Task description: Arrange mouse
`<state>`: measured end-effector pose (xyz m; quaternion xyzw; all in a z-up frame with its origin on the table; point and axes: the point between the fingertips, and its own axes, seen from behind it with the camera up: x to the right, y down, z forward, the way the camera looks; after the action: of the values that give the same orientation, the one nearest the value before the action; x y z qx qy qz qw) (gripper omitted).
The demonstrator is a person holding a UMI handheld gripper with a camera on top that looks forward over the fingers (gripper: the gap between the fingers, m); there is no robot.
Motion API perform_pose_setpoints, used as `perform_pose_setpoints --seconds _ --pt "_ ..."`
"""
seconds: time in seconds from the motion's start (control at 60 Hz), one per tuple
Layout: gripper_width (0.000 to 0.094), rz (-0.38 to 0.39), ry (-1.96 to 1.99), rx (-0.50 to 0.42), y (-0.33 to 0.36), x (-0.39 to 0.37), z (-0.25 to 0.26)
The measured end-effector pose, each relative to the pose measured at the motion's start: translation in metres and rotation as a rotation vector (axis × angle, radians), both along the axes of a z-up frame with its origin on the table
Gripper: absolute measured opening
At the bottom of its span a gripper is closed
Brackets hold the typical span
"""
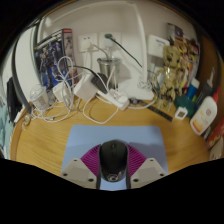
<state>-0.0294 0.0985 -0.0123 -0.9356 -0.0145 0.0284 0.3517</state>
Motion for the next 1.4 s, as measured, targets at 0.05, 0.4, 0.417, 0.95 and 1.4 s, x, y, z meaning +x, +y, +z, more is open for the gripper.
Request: perform_pose_setpoints --seconds 0.05,0.4,0.417,0.95,1.4 --pt "0.0359 -0.011 0.017 0.01 -0.001 0.0 0.0" --pt "0.0844 -0.012 -0.043 0.01 -0.016 0.007 0.013" --pt "0.0844 -0.017 -0.043 0.011 -0.019 0.007 0.016" --pt "0.0845 -0.112 -0.034 0.196 -0.166 0.003 0.246" --pt "0.0843 -0.101 -0.039 0.291 -0.237 -0.016 0.311"
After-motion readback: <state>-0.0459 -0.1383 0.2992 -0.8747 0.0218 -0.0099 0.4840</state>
